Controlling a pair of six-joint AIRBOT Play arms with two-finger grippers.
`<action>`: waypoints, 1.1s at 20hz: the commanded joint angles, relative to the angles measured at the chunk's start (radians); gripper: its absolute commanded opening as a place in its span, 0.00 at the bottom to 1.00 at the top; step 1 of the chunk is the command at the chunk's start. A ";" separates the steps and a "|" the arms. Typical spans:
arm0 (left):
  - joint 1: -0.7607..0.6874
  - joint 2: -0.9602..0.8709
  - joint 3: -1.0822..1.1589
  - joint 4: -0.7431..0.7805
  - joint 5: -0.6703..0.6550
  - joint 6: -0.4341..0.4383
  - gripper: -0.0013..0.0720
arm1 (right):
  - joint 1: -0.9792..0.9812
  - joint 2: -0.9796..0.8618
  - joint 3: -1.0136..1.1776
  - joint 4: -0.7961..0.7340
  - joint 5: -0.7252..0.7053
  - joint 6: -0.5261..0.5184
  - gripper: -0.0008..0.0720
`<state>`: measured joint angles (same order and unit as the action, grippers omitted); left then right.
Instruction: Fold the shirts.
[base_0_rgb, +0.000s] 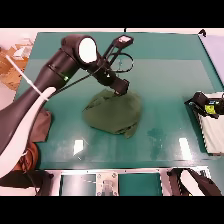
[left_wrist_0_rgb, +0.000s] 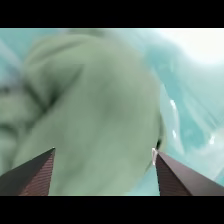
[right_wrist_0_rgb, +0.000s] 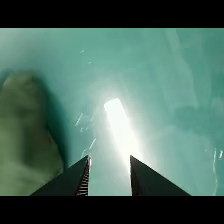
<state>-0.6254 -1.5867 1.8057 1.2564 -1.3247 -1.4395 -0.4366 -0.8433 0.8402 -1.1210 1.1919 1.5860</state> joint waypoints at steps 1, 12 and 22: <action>0.090 -0.024 0.054 0.032 -0.161 -0.027 0.99 | 0.016 -0.035 -0.019 0.079 0.014 -0.038 0.50; 0.441 -0.018 -0.353 -0.084 0.032 -0.037 0.99 | 0.521 -0.274 -0.381 0.338 -0.305 -0.097 0.51; 0.441 -0.103 -0.584 -0.370 0.120 0.173 0.38 | 0.618 -0.383 -0.331 0.571 -0.369 -0.318 0.05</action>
<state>-0.1864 -1.6775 1.2594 0.9398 -1.1675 -1.3296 0.1699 -1.2129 0.5011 -0.5873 0.8330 1.3304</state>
